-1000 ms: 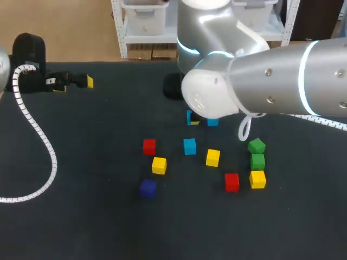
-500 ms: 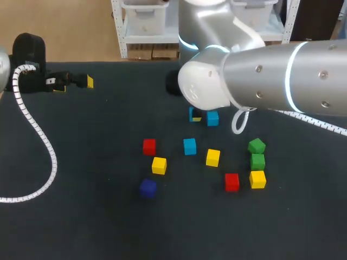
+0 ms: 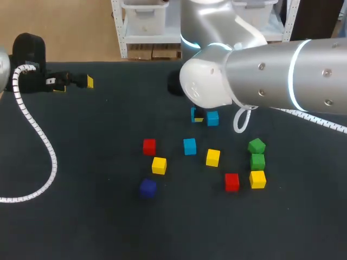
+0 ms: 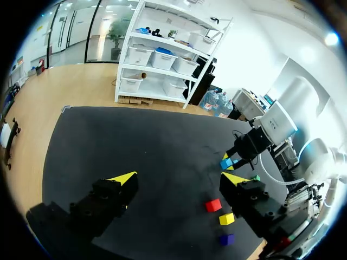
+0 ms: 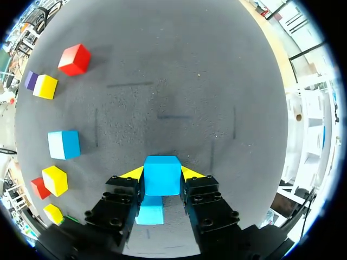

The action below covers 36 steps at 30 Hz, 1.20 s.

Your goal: Place the blue cubes, place green cubes on the blue cubes, place the yellow cubes on the green cubes, then place the red cubes on the yellow cubes, and place purple cube on the red cubes.

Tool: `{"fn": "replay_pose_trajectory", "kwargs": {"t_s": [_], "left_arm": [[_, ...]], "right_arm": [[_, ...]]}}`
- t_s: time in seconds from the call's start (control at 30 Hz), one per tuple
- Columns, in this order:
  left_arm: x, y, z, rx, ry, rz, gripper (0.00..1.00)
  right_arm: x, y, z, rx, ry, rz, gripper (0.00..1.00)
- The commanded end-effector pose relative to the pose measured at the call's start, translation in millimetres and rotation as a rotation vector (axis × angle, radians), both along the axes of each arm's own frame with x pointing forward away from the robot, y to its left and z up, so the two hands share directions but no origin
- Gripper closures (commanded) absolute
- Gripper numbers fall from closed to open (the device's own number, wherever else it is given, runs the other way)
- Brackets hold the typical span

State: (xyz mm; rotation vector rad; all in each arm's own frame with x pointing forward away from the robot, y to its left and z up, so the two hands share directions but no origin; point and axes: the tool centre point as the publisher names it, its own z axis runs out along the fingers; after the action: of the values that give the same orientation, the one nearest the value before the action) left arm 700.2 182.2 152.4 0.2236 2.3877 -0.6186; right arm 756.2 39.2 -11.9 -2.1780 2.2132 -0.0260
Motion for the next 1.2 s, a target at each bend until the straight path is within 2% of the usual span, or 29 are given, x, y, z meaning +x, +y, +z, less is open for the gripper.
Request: {"fn": "replay_pose_trajectory", "kwargs": {"t_s": [0.03,0.4,0.47,0.5,0.57,0.6,0.63,0.77,0.9,1.03,1.2], "left_arm": [[-0.4,2,-1.4,-0.009,-0.006,-0.007,0.0],[-0.4,2,-1.4,-0.009,-0.006,-0.007,0.0],[-0.4,2,-1.4,-0.009,-0.006,-0.007,0.0],[-0.4,2,-1.4,-0.009,-0.006,-0.007,0.0],[-0.4,2,-1.4,-0.009,-0.006,-0.007,0.0],[-0.4,2,-1.4,-0.009,-0.006,-0.007,0.0],[-0.4,2,-1.4,-0.009,-0.006,-0.007,0.0],[-0.4,2,-1.4,-0.009,-0.006,-0.007,0.0],[-0.4,2,-1.4,-0.009,-0.006,-0.007,0.0],[-0.4,2,-1.4,-0.009,-0.006,-0.007,0.0],[-0.4,2,-1.4,-0.009,-0.006,-0.007,0.0]], "right_arm": [[-4.4,-5,-1,0.008,-0.009,-0.003,1.0],[-8.6,-3,-7,0.011,-0.01,-0.005,1.0],[-8.7,-3,-7,0.012,-0.011,-0.002,0.94],[-9.0,-2,-7,0.012,-0.013,-0.001,0.87],[-9.8,-2,-7,0.011,-0.019,0.006,0.65],[-10.0,-2,-7,0.012,-0.026,0.004,0.38],[-9.8,-2,-7,0.01,-0.032,0.009,0.0],[-5.8,0,-7,0.024,-0.06,-0.001,0.0],[-1.0,1,-2,0.019,-0.164,0.019,0.0],[0.6,1,11,0.038,-0.167,0.024,0.0],[-7.9,0,32,0.067,-0.136,0.042,0.0]]}}
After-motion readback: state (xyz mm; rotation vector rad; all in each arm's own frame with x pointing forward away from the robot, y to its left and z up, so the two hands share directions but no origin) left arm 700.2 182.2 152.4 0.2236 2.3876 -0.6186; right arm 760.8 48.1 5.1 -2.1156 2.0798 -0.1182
